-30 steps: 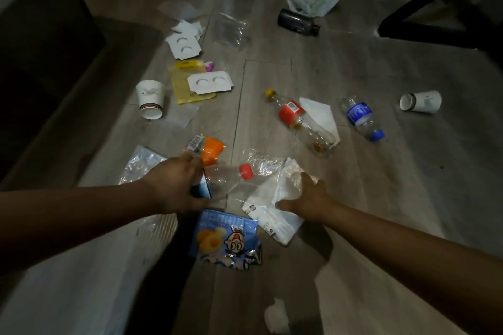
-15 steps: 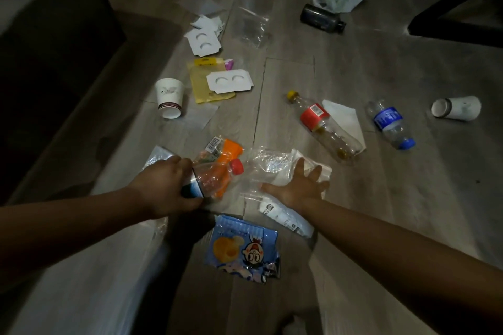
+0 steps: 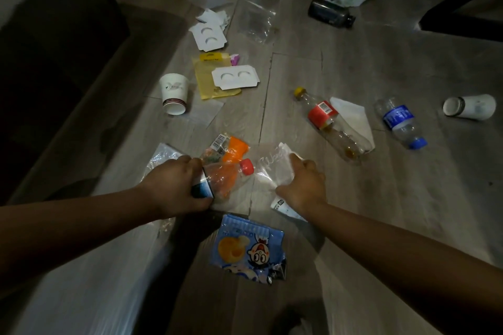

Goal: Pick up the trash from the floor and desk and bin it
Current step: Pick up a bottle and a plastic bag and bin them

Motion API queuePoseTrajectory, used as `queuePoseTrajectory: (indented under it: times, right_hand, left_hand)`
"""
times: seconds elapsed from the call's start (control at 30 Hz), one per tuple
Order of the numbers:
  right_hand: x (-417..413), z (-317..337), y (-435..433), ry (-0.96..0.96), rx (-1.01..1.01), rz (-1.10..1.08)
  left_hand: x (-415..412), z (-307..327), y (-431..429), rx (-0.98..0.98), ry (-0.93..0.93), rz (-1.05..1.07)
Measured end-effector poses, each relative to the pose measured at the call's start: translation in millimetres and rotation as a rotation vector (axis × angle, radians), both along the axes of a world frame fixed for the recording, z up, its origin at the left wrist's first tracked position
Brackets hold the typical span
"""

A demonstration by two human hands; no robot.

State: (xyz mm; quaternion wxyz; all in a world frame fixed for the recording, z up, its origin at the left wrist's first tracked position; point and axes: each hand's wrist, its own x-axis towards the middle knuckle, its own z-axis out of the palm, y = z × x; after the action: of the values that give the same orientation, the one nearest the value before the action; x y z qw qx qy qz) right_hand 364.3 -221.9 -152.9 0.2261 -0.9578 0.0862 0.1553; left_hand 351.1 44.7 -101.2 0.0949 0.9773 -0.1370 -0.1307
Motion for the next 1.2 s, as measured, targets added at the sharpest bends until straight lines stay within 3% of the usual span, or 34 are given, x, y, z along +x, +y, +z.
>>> queuePoseTrajectory:
  times: [0.13, 0.23, 0.57, 0.83, 1.03, 1.2]
  right_hand:
    - [9.9, 15.6, -15.2, -0.062, 0.270, -0.106]
    - [13.9, 30.4, -30.5, -0.071, 0.356, -0.198]
    - [35.1, 142.6, -70.0, -0.123, 0.367, -0.270]
    - [41.6, 365.4, -79.8, -0.045, 0.469, -0.412]
    - [9.5, 539.5, -82.6, -0.057, 0.613, -0.609]
    - [-26.4, 689.4, -98.9, -0.086, 0.616, -0.707]
  left_hand:
    - [3.2, 6.6, -5.7, -0.023, -0.009, 0.034]
    - [7.8, 14.9, -13.7, -0.075, 0.013, 0.078]
    - [64.3, 98.8, -65.9, -0.326, 0.133, 0.258]
    - [67.2, 318.3, -92.1, -0.389, 0.149, 0.274]
    - [42.9, 493.6, -118.7, -0.416, 0.165, 0.346]
    - [20.9, 634.8, -148.3, -0.437, 0.176, 0.337]
